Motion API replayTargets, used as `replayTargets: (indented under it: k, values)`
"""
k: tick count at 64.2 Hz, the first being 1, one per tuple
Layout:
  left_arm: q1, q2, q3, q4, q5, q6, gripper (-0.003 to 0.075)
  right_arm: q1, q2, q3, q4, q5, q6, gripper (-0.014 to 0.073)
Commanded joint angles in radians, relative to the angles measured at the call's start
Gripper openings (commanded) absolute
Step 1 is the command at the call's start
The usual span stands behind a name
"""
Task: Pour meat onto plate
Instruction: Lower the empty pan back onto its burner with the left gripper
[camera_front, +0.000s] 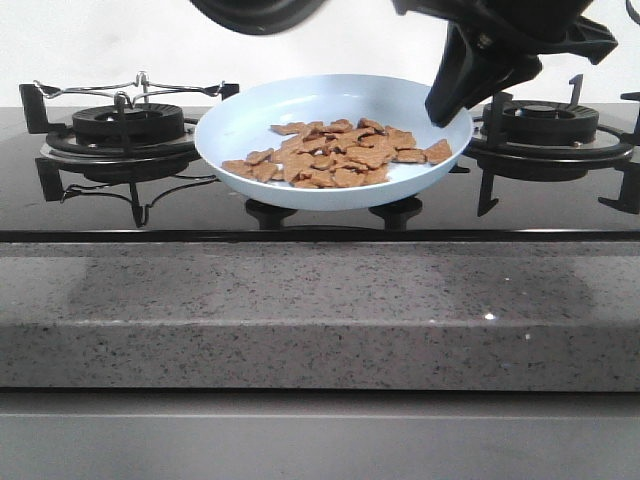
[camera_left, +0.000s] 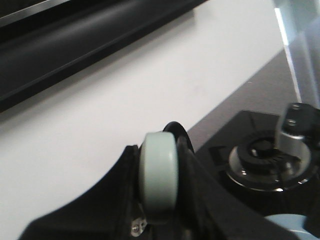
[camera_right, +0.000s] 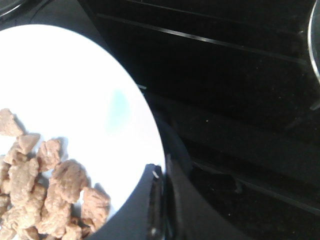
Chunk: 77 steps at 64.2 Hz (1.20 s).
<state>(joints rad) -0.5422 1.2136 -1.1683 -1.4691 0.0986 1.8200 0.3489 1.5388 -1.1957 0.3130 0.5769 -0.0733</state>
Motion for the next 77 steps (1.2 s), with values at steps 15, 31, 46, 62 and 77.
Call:
replayTargets:
  k: [15, 31, 46, 62, 77]
  values:
    - [0.291, -0.030, -0.065, -0.394, 0.066, -0.029, -0.0020, 0.001, -0.044, -0.026, 0.012, -0.055, -0.009, -0.0068]
    - [0.563, 0.058, -0.068, -0.394, 0.375, -0.408, -0.0020, 0.001, -0.044, -0.026, 0.012, -0.054, -0.009, -0.0068]
    - [0.723, 0.225, -0.072, -0.394, 0.592, -0.653, -0.0020, 0.001, -0.044, -0.026, 0.012, -0.054, -0.009, -0.0068]
    - [0.806, 0.384, -0.102, -0.394, 0.703, -0.842, -0.0020, 0.001, -0.044, -0.026, 0.012, -0.053, -0.009, -0.0068]
    - [0.813, 0.519, -0.178, -0.394, 0.736, -0.964, -0.0020, 0.001, -0.044, -0.026, 0.012, -0.053, -0.009, -0.0068]
